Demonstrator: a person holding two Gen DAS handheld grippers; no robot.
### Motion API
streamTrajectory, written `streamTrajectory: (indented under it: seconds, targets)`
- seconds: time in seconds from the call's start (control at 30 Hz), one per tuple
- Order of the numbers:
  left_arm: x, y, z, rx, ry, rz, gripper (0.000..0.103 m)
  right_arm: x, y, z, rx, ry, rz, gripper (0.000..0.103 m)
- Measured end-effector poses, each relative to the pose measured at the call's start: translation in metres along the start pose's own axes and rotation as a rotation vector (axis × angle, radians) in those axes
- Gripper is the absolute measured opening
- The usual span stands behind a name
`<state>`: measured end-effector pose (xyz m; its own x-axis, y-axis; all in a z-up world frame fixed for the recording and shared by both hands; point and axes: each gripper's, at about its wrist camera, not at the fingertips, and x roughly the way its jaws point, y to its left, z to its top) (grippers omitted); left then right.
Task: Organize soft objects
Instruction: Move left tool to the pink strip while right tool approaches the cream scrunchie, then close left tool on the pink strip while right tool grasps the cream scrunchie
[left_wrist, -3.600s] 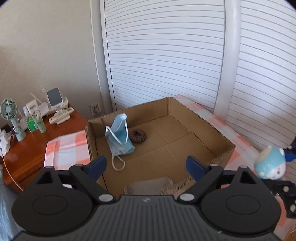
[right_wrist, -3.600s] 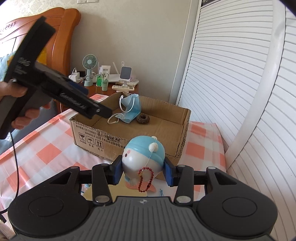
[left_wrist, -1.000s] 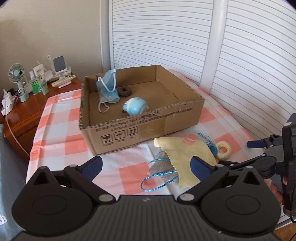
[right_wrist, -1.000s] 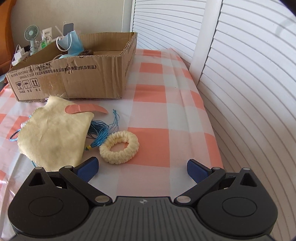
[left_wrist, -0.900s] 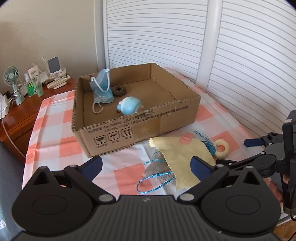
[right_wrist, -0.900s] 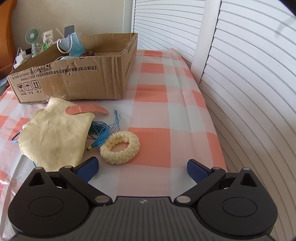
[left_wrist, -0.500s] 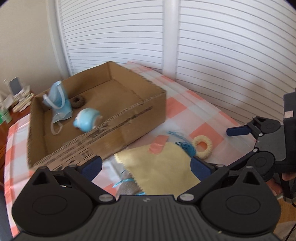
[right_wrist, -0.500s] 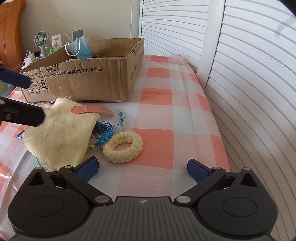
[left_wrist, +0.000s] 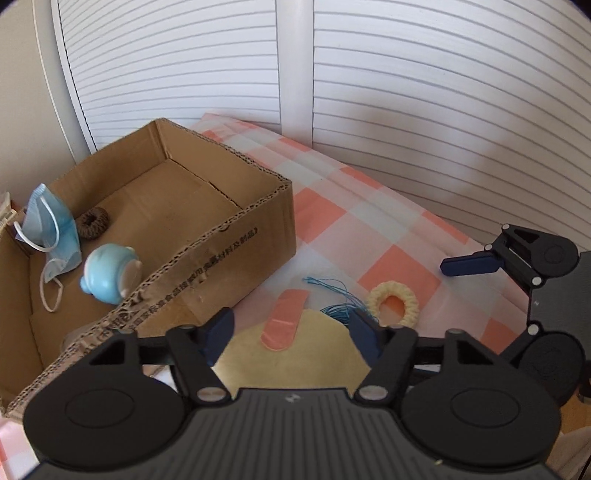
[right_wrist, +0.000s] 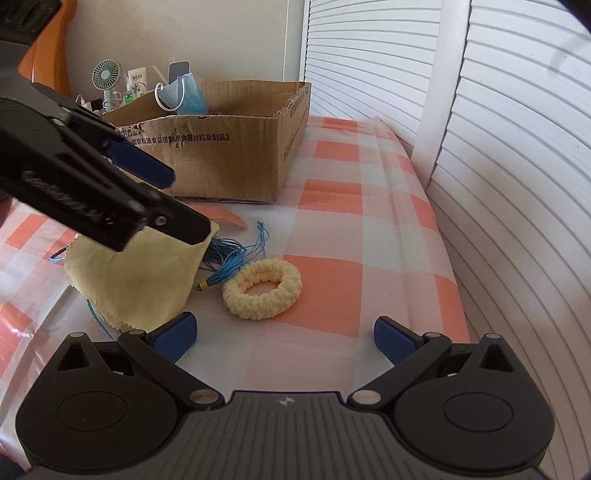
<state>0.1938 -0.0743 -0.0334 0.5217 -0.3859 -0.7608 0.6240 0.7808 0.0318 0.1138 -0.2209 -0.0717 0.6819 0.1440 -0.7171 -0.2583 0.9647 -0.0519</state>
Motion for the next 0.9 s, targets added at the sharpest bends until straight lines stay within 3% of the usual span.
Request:
streamTrajectory:
  seconds: [0.07, 0.3, 0.57, 0.9]
  targets:
    - [0.006, 0.002, 0.001, -0.015, 0.012, -0.014, 0.05, 0.0, 0.0, -0.001, -0.004, -0.003, 0.004, 0.103]
    - [0.02, 0.009, 0.004, -0.065, 0.017, -0.032, 0.045, -0.003, -0.001, -0.003, -0.01, -0.008, 0.013, 0.103]
    - [0.03, 0.013, 0.005, -0.082, 0.034, -0.041, 0.023, -0.003, -0.001, -0.004, -0.014, -0.011, 0.018, 0.103]
    - [0.026, 0.01, 0.005, -0.073, 0.032, -0.05, 0.018, -0.004, -0.001, -0.004, -0.014, -0.013, 0.017, 0.103]
